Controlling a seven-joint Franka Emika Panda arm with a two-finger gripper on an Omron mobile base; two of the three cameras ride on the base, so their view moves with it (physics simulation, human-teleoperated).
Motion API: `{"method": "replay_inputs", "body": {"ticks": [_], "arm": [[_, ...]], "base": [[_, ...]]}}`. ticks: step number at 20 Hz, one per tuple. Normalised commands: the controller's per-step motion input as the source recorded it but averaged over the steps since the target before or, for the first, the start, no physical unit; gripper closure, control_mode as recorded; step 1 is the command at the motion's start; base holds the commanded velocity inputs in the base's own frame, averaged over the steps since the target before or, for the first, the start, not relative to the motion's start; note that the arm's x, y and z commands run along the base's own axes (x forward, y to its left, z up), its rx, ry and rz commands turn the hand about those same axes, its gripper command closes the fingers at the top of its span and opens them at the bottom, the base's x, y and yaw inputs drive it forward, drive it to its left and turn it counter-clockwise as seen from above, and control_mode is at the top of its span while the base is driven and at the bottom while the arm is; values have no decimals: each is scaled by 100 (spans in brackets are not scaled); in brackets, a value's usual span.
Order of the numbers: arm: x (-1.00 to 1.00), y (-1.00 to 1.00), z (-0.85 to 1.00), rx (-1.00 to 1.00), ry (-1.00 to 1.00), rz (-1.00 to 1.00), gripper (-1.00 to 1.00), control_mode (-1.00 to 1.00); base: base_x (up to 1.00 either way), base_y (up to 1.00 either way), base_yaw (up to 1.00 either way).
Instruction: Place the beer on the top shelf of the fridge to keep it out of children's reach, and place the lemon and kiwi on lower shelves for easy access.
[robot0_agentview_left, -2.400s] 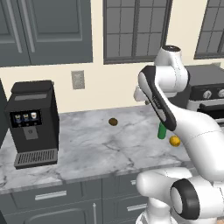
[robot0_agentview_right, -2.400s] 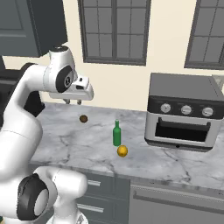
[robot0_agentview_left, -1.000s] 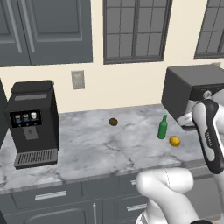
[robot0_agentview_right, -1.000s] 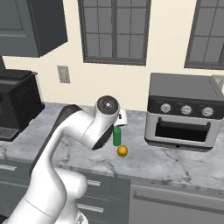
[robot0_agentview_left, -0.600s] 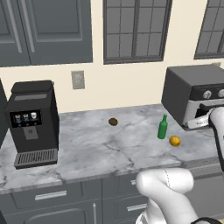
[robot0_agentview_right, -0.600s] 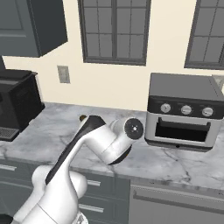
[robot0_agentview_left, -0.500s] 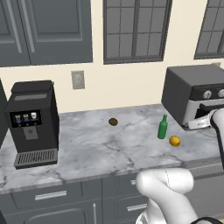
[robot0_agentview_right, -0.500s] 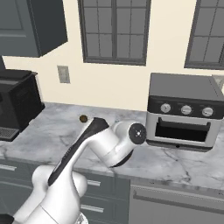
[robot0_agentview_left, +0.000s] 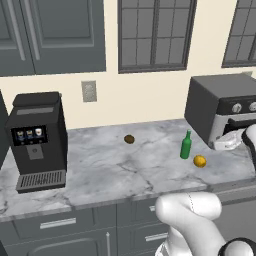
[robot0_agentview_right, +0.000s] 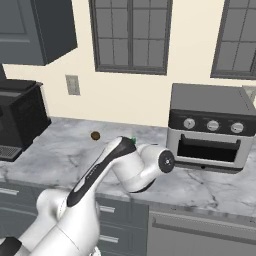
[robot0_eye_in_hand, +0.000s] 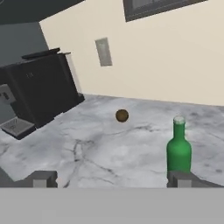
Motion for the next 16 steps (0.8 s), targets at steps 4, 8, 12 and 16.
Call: {"method": "replay_inputs", "body": {"ticks": [4,8,12,16], "arm": [[20,0,-28,0,-13,11,-100,-100],[29,1,-29,0,-14,8,-100,-100],[39,9,-11,1,-8,1,-100,-100],[43,19,0,1,-1,0,-100,-100]], "base": [[0,0,0],[0,0,0],[0,0,0],[0,0,0]]}}
